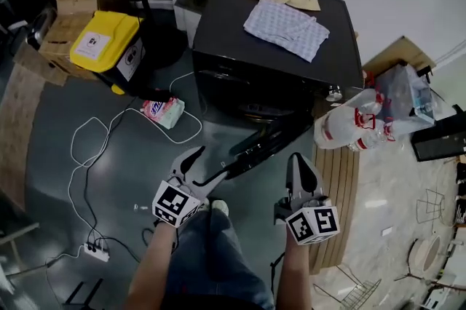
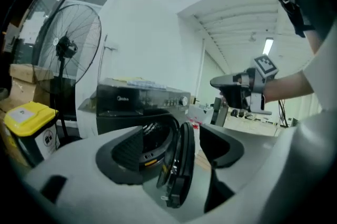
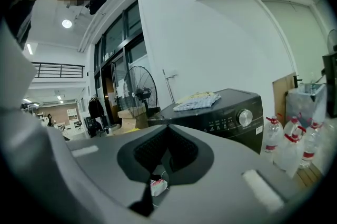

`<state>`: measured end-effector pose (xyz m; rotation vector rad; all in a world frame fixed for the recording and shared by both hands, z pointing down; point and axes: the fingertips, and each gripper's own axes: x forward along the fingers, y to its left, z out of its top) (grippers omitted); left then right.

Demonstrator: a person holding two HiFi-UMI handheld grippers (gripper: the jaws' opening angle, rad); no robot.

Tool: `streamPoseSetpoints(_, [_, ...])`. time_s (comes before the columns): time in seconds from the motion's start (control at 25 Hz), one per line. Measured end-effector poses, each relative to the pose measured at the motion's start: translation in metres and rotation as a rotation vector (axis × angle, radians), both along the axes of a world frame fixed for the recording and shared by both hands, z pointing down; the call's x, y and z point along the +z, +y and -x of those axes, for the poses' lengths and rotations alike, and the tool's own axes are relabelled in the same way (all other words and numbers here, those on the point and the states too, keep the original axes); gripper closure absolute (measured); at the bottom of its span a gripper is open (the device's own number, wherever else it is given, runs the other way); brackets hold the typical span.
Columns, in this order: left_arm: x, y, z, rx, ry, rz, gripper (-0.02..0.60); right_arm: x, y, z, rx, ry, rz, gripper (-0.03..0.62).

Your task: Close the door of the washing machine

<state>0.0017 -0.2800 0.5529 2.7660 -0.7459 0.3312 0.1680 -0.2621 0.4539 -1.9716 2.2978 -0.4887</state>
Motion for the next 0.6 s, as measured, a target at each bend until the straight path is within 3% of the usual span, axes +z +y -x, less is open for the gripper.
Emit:
streamPoseSetpoints(0.2, [0.101,0.028,-0.036,0.099,-0.096,0.059,0.268,0.065,-0.008,-0.004,-0.017,-0.017,0.054,0.585])
streamPoseSetpoints(0.4, [0.201,0.050,-0.063,0.120,-0.181,0.076,0.366,0.140,-0.003,-0.007,-0.036,-0.036,0.125,0.585])
streamPoseSetpoints(0.6, [0.248,0.054,-0.088,0.162,-0.252,0.043,0.447,0.180,0.006,-0.014,-0.032,-0.051,0.175,0.585])
